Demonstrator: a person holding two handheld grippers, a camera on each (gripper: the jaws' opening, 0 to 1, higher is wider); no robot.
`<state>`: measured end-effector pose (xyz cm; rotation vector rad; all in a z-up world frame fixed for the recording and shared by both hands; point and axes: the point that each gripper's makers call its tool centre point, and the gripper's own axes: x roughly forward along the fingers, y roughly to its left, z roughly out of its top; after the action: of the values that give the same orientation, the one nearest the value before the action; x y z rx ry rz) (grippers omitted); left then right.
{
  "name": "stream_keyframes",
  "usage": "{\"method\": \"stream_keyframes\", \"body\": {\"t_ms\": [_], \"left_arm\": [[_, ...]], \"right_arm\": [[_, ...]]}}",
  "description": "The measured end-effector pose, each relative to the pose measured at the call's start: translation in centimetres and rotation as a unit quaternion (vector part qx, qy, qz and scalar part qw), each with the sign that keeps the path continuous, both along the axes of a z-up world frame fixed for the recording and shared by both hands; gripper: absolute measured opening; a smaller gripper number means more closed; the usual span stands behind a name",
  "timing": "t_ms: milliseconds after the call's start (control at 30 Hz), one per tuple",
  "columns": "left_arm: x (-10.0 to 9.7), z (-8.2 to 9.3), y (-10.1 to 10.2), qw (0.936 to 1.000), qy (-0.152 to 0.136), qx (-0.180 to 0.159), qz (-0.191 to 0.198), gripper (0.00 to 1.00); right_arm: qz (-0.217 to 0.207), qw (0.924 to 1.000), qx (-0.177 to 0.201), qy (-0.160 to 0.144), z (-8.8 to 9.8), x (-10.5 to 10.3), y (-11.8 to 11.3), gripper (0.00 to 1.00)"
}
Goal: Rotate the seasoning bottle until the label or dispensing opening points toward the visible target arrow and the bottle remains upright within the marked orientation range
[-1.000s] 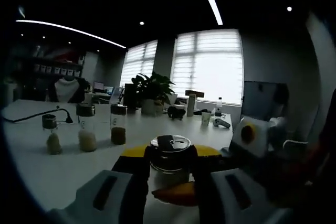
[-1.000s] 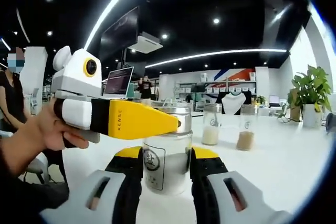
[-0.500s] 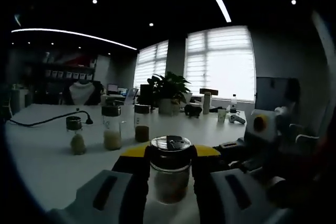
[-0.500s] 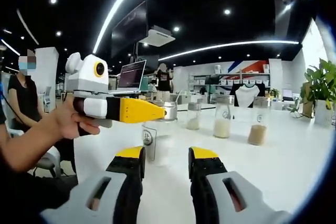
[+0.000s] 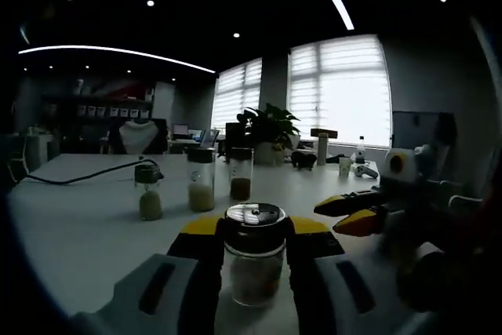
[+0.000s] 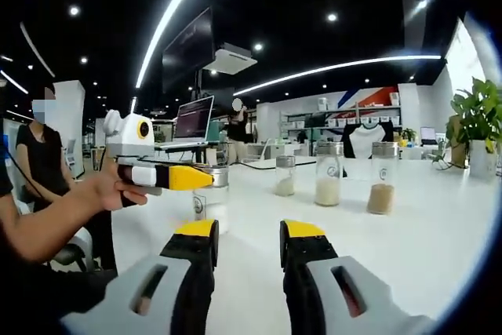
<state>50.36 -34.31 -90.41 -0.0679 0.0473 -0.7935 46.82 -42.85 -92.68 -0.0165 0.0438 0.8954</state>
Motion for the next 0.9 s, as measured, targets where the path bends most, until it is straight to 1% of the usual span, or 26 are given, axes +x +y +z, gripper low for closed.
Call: {"method": "stream_keyframes", "body": {"t_ms": [133, 267, 300, 400, 500, 667, 767, 900], "left_arm": [[0.2, -0.5, 1.2, 0.9999, 0.004, 0.011, 0.007, 0.32], [0.3, -0.6, 2.5, 0.9999, 0.004, -0.008, 0.009, 0.32], [0.3, -0.6, 2.6, 0.9999, 0.001, -0.009, 0.008, 0.32], [0.2, -0.6, 2.8, 0.9996, -0.025, 0.009, 0.002, 0.33], [0.3, -0.6, 2.9, 0.9998, -0.021, 0.002, -0.006, 0.33], [0.2, -0.5, 3.1, 0.9992, -0.036, 0.014, -0.009, 0.33], [0.0, -0.6, 3.4, 0.9991, -0.038, 0.017, -0.010, 0.33], [0.4, -0.8, 4.4, 0.9988, -0.038, 0.029, 0.012, 0.37]], "right_arm": [[0.001, 1.0000, 0.002, 0.002, -0.1, 0.0, 0.0, 0.29], [0.003, 1.0000, 0.003, 0.004, -0.3, 0.1, 0.0, 0.28], [0.004, 1.0000, 0.003, 0.005, -0.4, 0.1, 0.1, 0.28], [0.004, 1.0000, -0.001, 0.003, -0.4, 0.1, 0.1, 0.28], [0.006, 1.0000, 0.004, 0.004, -0.2, 0.0, 0.2, 0.28], [0.006, 1.0000, 0.001, 0.007, -0.4, 0.1, 0.1, 0.27], [0.005, 1.0000, 0.002, 0.006, -0.3, 0.1, 0.0, 0.27], [0.004, 1.0000, 0.004, 0.007, -0.3, 0.2, -0.2, 0.27]]}}
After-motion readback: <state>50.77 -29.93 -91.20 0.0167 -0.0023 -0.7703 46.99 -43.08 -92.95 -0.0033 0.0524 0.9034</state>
